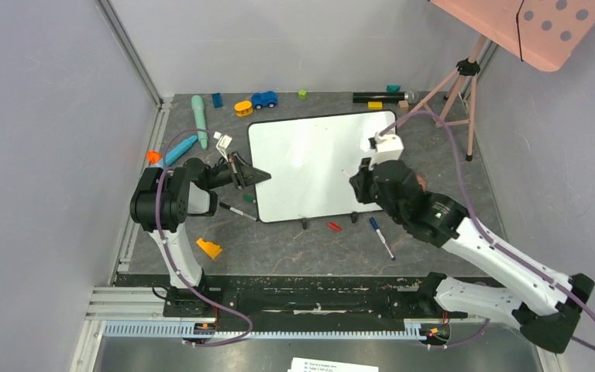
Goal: Write a sentence on the whiteboard
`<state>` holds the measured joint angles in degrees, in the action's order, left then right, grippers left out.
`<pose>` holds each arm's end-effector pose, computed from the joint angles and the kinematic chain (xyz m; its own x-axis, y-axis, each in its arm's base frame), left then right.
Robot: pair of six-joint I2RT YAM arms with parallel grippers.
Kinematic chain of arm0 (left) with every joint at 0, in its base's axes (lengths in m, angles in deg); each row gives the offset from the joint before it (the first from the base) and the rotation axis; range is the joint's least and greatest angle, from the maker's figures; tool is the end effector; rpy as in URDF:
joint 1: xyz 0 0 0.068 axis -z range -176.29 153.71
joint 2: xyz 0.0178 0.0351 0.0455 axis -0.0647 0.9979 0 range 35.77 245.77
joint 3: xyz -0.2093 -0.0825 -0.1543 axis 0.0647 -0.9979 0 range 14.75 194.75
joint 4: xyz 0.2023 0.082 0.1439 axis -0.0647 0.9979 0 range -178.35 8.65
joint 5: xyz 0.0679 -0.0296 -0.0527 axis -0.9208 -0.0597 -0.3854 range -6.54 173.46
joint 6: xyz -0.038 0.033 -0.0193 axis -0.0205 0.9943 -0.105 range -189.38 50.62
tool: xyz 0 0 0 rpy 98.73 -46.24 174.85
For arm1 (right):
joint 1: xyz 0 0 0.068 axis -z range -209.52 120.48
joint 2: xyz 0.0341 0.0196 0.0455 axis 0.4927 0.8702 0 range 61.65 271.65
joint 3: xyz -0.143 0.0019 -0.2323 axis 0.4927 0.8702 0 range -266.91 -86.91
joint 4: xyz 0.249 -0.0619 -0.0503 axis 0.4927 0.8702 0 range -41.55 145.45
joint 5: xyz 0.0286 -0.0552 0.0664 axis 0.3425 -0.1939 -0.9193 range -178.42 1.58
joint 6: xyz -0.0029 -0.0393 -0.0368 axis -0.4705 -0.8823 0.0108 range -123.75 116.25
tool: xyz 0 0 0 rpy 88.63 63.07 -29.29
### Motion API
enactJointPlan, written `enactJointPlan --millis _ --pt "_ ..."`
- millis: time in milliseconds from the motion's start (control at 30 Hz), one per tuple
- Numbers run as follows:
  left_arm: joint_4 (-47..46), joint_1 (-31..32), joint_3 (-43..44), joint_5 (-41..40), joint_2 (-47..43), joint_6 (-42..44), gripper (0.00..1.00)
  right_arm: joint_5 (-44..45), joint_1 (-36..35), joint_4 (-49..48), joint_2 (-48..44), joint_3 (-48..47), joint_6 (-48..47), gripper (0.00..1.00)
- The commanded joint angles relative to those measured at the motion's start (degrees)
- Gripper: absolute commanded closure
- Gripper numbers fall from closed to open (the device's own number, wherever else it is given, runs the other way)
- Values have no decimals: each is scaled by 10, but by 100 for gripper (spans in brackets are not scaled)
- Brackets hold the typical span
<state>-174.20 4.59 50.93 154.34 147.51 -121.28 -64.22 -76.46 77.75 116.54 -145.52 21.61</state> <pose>0.3208 -0.0387 0.1517 -0.6253 -0.2483 -0.7399 0.7171 0.1912 -0.6702 0.1506 0.1397 0.3593 -0.4438 0.0973 -0.8908 -0.2477 0.9420 0.2263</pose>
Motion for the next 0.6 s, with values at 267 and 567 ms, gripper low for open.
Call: enactJointPlan --millis 267,567 --pt "-34 10 7 -6 19 32 98 249 -264 104 193 -206 32 100" --pt "-34 10 3 -12 18 37 98 304 -344 253 406 -488 66 100"
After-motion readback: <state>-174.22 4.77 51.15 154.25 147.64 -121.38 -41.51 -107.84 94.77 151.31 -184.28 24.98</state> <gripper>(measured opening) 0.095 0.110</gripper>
